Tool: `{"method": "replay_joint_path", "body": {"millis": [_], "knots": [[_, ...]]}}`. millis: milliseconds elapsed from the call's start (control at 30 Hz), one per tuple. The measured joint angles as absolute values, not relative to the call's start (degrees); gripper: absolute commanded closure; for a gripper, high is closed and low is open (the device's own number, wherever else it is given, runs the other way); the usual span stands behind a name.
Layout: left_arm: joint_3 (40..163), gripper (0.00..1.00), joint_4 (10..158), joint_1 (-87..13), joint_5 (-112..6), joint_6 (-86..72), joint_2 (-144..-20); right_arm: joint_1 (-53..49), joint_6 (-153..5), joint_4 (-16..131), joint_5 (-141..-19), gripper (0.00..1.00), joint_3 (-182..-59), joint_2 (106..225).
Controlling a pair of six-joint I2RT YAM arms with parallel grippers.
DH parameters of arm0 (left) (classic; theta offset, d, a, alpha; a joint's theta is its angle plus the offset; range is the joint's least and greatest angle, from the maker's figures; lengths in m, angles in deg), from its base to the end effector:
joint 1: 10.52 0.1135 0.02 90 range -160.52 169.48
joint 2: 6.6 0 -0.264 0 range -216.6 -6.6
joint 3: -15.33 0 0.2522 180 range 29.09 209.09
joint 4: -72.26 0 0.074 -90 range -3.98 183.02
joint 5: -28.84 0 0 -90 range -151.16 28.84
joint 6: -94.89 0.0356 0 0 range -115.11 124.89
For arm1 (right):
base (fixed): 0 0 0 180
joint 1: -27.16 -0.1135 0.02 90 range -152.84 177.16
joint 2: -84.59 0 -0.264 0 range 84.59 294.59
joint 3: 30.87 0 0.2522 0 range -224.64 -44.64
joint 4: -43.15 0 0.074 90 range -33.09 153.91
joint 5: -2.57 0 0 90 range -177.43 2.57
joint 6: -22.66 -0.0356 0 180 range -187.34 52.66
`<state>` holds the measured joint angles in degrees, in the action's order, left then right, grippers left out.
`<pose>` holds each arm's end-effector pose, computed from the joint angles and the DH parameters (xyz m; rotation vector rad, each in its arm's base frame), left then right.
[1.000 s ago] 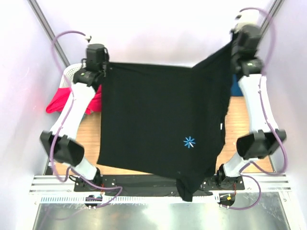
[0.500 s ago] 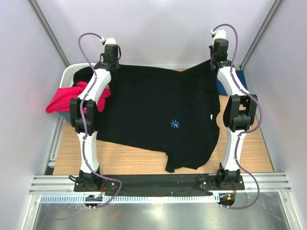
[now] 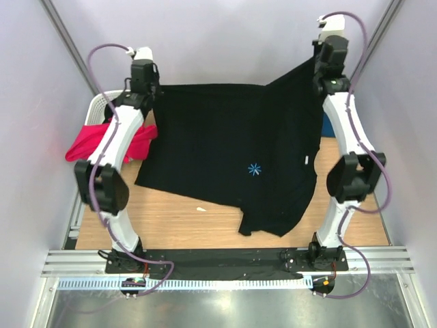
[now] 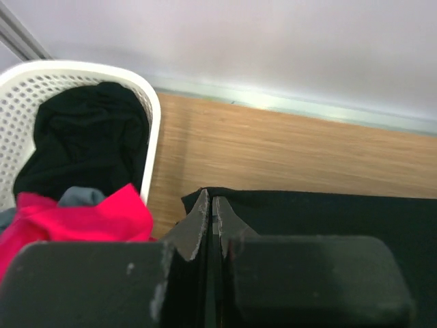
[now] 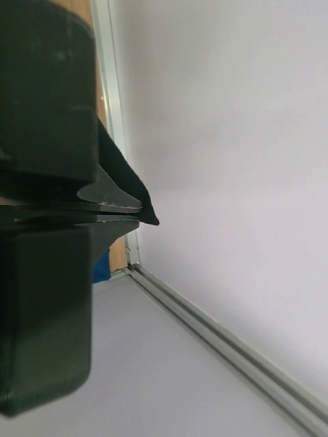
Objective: Fold and stack the t-shirts
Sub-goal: Flatten the tshirt out
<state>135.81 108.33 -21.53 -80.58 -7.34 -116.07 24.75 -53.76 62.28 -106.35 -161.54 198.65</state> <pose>0.4469 -0.0749 0.3650 -0.2356 1.9685 0.0777 0.4769 0.0085 0.4219 0.0303 1.6280 -0.4164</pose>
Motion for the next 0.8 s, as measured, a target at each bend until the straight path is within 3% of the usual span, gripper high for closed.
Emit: {"method": "replay_joint_path", "body": {"millis": [300,600,800], "knots": [[122.47,1.00,104.13,-21.35,-75.85,-8.08,-90.76,24.66,-52.25,58.78,-103.61,0.99,-151.75,177.60],[119.50,1.00,106.84,-21.27,-73.69,-7.82,-94.74,24.66,-52.16,60.90,-104.93,0.99,-140.66,176.07],[119.52,1.00,108.39,-21.29,-70.52,-7.97,-91.74,24.66,-51.64,63.63,-106.63,0.99,-140.10,172.73]]}}
